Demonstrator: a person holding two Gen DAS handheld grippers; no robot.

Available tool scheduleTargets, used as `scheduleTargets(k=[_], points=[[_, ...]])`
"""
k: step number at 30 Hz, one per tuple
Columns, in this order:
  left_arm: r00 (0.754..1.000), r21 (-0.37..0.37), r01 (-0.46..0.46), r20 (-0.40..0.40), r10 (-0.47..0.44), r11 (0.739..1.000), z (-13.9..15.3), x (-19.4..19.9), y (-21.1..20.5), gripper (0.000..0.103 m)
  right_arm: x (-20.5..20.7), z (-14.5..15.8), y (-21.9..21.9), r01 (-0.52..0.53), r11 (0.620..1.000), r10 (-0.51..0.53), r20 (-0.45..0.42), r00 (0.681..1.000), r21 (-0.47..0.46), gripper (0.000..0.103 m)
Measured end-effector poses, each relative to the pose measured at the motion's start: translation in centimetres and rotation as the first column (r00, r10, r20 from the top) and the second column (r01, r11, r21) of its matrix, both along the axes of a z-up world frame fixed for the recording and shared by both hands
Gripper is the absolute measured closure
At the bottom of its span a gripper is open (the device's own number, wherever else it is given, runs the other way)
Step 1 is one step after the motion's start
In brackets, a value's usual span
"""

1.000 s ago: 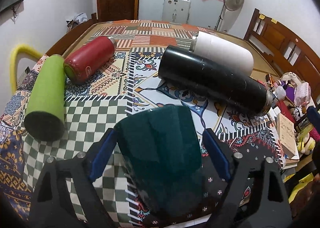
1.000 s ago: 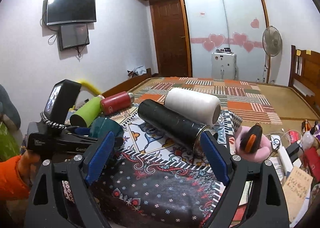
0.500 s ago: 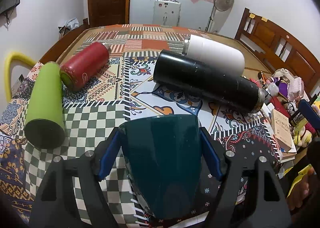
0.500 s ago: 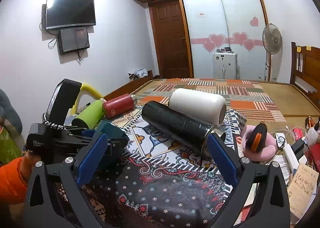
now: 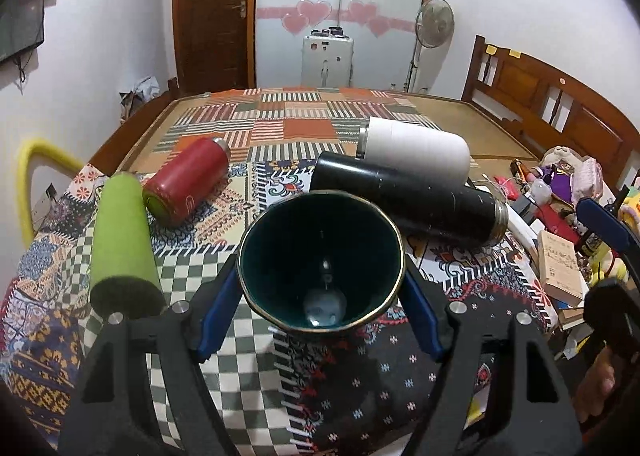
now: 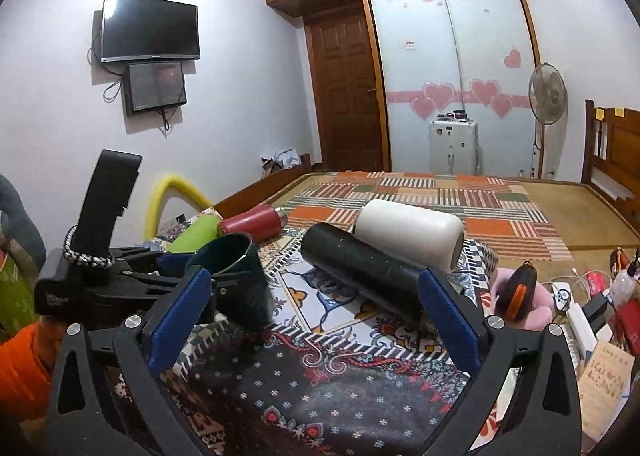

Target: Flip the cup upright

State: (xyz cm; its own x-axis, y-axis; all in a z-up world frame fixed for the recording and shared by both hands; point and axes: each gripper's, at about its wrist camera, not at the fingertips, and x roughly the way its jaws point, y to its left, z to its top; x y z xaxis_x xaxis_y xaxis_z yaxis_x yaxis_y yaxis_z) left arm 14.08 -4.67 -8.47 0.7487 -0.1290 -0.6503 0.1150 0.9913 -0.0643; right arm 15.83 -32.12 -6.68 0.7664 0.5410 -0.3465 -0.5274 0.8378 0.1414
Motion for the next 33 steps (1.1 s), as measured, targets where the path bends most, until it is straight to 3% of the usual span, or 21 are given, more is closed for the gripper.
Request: scheduleTargets(k=[23, 33], points=[[0.999, 0.042, 0.038, 0.024, -0.039, 0.998, -1.5, -0.7, -1.2, 0.028, 0.1, 0.0, 1.1, 0.005, 1.000, -0.005, -0.011, 1.000, 0.002, 0.000], [0.998, 0.020, 0.016, 0.063, -0.017, 1.000, 0.0, -3.7, 0.0, 0.027, -1.5, 1.5, 1.2, 0.011, 1.000, -0.011, 0.023, 1.000, -0.002, 0.000]])
